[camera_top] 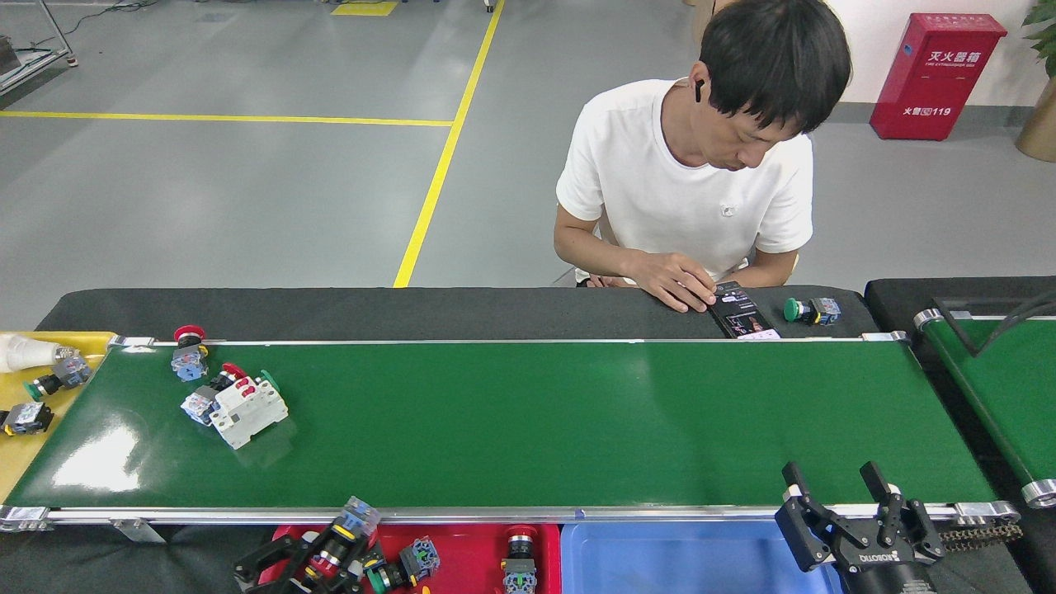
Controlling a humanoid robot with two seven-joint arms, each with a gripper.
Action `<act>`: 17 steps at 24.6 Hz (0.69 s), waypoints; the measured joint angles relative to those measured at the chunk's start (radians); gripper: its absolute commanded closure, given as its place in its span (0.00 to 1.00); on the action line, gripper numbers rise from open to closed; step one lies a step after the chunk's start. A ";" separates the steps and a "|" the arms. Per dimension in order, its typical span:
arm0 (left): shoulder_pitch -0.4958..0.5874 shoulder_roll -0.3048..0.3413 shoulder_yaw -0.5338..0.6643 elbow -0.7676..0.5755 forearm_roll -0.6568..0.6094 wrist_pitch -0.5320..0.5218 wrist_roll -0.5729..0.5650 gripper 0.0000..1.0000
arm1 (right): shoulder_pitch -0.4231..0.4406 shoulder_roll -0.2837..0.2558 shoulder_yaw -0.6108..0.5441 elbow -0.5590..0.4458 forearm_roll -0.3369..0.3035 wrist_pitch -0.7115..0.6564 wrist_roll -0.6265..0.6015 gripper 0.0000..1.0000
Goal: Pick switch part from conveyor to tray
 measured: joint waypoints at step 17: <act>0.064 -0.144 0.296 -0.017 0.146 -0.005 0.004 0.00 | 0.000 0.000 0.000 0.000 0.000 -0.004 0.000 0.02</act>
